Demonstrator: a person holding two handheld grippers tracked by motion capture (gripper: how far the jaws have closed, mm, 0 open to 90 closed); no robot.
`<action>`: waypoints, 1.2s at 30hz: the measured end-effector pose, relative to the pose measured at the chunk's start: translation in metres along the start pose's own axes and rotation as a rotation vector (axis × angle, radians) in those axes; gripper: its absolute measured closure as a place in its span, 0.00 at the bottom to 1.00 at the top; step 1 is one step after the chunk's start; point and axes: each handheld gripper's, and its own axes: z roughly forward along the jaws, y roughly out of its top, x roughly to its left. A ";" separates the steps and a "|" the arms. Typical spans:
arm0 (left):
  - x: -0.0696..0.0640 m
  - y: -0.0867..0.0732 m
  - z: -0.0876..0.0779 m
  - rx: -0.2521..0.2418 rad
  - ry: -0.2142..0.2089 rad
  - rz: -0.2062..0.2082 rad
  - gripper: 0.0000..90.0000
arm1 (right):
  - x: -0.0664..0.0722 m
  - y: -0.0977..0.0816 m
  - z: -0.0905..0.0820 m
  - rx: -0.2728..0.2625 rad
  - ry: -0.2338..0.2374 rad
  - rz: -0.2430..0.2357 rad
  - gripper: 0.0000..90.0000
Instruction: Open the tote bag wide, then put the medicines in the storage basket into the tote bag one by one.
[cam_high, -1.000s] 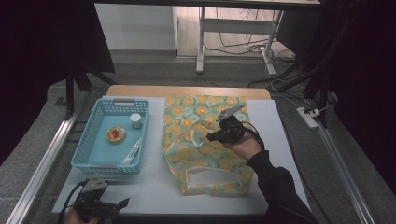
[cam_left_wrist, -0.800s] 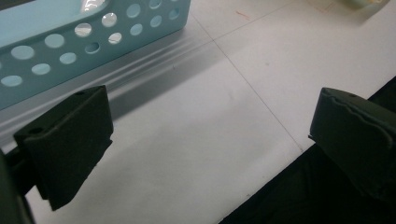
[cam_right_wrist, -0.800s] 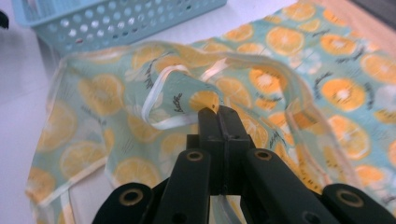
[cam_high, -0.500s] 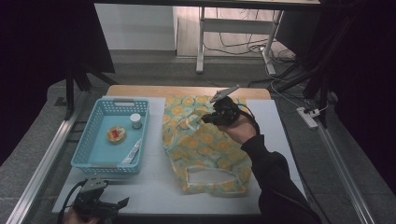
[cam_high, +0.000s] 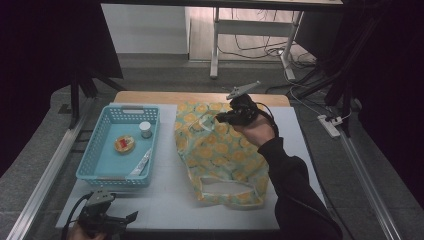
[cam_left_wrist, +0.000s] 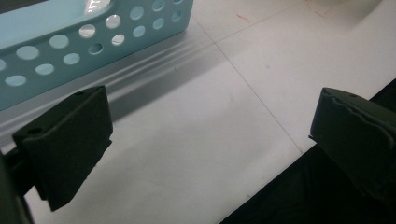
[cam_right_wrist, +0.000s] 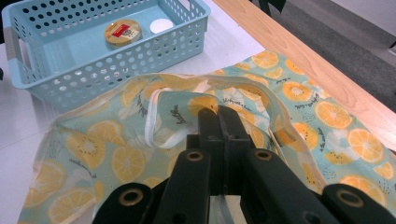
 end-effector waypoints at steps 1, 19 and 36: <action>0.000 0.000 0.000 0.000 0.001 -0.001 0.00 | 0.000 0.000 0.000 0.001 -0.002 -0.001 1.00; 0.003 -0.001 -0.003 -0.022 -0.013 -0.024 0.00 | -0.002 0.002 -0.001 -0.021 0.001 0.005 1.00; 0.006 0.004 -0.008 -0.055 -0.045 -0.002 0.00 | -0.001 -0.002 0.000 -0.030 0.017 0.007 1.00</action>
